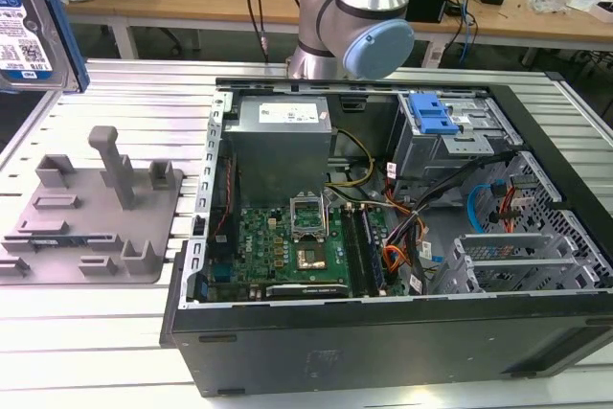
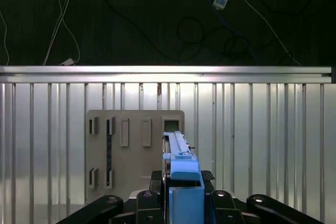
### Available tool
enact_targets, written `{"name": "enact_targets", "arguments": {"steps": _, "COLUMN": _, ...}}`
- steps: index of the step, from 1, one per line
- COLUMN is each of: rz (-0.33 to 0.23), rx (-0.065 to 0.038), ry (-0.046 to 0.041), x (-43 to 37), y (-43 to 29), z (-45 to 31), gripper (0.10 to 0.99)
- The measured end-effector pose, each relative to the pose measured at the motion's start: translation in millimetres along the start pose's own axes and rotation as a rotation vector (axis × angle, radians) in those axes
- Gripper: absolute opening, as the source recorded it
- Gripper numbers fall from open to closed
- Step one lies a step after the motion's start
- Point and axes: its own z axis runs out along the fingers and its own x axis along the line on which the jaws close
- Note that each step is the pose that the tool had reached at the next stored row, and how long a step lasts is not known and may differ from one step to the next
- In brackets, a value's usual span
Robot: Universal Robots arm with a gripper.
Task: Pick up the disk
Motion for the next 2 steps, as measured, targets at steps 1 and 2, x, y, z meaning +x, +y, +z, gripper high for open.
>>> {"name": "enact_targets", "arguments": {"steps": 1, "rz": 0.000, "rx": 0.000, "ry": 0.0000, "x": 0.0, "y": 0.0, "z": 0.0, "gripper": 0.369}}
{"name": "enact_targets", "arguments": {"steps": 2, "rz": 0.000, "rx": 0.000, "ry": 0.0000, "x": 0.0, "y": 0.0, "z": 0.0, "gripper": 0.369}}
